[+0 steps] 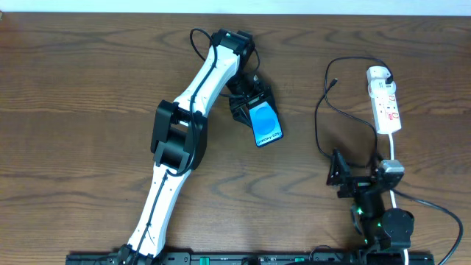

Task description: Plug charger to phone and switch on socket

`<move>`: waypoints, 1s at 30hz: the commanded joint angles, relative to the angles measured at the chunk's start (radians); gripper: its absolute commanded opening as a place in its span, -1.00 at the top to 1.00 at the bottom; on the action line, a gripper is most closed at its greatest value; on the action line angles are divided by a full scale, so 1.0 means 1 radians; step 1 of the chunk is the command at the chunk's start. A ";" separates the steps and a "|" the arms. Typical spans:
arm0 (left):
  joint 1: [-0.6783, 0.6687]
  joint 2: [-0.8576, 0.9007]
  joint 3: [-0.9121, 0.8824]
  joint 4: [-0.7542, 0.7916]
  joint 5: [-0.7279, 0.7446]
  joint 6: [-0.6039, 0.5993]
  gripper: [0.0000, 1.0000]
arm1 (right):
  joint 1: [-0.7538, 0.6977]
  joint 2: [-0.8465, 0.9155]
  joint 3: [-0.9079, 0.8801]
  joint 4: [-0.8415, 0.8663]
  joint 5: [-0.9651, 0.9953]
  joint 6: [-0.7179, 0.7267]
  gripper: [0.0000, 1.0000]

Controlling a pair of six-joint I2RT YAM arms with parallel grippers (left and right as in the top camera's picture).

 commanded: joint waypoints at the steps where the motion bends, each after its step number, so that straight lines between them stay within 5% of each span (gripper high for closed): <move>1: 0.002 -0.054 -0.008 -0.006 0.040 0.010 -0.52 | -0.004 -0.005 -0.001 0.007 -0.194 0.404 -0.98; 11: 0.002 -0.054 -0.008 -0.005 0.069 0.006 -0.52 | -0.004 -0.005 -0.001 0.052 -0.028 0.599 -0.98; 21: 0.002 -0.054 -0.008 -0.002 0.069 0.006 -0.52 | -0.004 0.028 0.039 0.053 -0.238 0.631 -0.98; 30: 0.002 -0.054 -0.008 -0.002 0.069 0.006 -0.52 | 0.052 0.256 0.290 -0.166 -0.224 0.675 -0.99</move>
